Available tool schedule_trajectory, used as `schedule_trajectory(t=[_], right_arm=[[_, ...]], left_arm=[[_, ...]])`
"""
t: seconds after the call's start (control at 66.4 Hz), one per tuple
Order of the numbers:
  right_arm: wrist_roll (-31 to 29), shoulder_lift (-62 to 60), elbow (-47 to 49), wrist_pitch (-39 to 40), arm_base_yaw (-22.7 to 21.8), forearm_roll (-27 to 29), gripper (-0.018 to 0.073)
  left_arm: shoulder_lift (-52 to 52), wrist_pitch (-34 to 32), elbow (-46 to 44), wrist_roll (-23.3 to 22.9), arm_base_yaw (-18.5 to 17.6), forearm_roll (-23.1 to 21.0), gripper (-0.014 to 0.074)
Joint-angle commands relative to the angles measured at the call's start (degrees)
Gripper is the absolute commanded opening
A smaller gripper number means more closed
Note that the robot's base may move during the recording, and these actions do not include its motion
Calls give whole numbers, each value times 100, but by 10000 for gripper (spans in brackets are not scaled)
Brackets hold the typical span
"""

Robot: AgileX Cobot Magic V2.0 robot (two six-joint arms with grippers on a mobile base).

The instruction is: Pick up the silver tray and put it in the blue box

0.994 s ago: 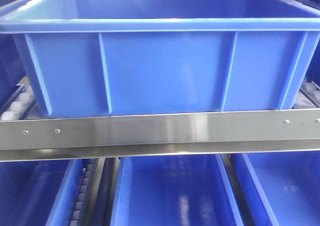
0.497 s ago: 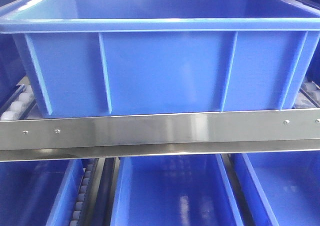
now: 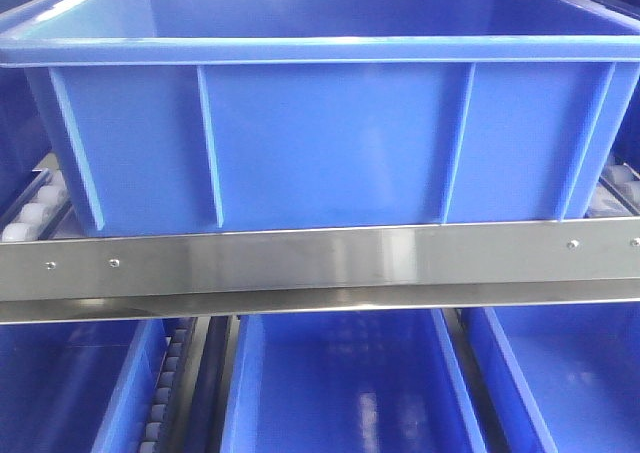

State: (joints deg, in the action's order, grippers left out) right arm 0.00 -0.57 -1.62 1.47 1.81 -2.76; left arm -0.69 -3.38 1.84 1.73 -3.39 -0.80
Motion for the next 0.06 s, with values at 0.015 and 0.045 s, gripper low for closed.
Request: schedule_trajectory(t=[0.015, 0.045], right_arm=[[0, -123, 104, 543, -43, -76, 50], [0, -123, 104, 543, -43, -76, 50]], left_arm=[[-89, -450, 91, -50, -4, -2, -6], [-89, -450, 91, -50, -4, -2, -6]])
